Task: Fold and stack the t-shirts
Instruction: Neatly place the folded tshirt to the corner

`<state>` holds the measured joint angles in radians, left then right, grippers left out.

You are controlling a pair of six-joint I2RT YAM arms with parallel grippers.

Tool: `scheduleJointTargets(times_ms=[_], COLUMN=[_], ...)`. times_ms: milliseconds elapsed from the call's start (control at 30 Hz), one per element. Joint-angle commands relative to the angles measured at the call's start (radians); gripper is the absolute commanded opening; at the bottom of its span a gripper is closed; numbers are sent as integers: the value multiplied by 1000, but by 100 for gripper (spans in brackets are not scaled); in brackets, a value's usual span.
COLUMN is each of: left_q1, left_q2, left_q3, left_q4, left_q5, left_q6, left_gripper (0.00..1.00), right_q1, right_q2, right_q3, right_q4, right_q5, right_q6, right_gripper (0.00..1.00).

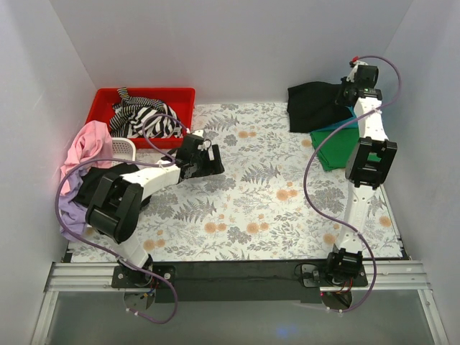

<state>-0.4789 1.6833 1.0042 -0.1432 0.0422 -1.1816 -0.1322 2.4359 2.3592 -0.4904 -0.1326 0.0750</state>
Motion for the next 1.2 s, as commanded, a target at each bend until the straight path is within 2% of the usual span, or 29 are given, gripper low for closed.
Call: scheduleJointTargets(times_ms=[0, 33, 167, 267, 533, 667, 833, 867, 933, 967, 1100, 1167], left_q1=[3, 3, 2, 2, 3, 3, 2, 3, 3, 3, 3, 2], left_q2=[-1, 1, 19, 39, 67, 78, 92, 96, 101, 102, 104, 104], left_q3=[40, 42, 46, 63, 79, 77, 76, 77, 80, 80, 82, 82], left_q4=[11, 11, 16, 16, 14, 14, 13, 11, 7, 2, -1, -1], left_q5=[21, 22, 25, 36, 50, 56, 77, 85, 91, 91, 88, 87], left_q6=[23, 27, 23, 23, 22, 22, 19, 19, 20, 20, 22, 20], left_gripper=[83, 83, 82, 83, 83, 83, 83, 83, 83, 83, 83, 83], right_q1=[-14, -17, -27, -35, -35, -37, -37, -37, -35, -35, -14, 5], right_q2=[-5, -18, -37, -8, 14, 37, 49, 63, 80, 89, 65, 31], right_q3=[40, 23, 26, 58, -40, -41, -87, -90, -84, -87, -141, -164], right_q4=[105, 148, 255, 282, 372, 377, 377, 377, 377, 377, 420, 453], right_q5=[106, 163, 224, 304, 563, 548, 632, 642, 695, 691, 709, 726], right_q6=[-44, -70, -115, -141, -138, -161, -153, -155, -162, -165, -201, -233], right_gripper=[1, 1, 1, 1, 1, 1, 1, 7, 31, 47, 79, 87])
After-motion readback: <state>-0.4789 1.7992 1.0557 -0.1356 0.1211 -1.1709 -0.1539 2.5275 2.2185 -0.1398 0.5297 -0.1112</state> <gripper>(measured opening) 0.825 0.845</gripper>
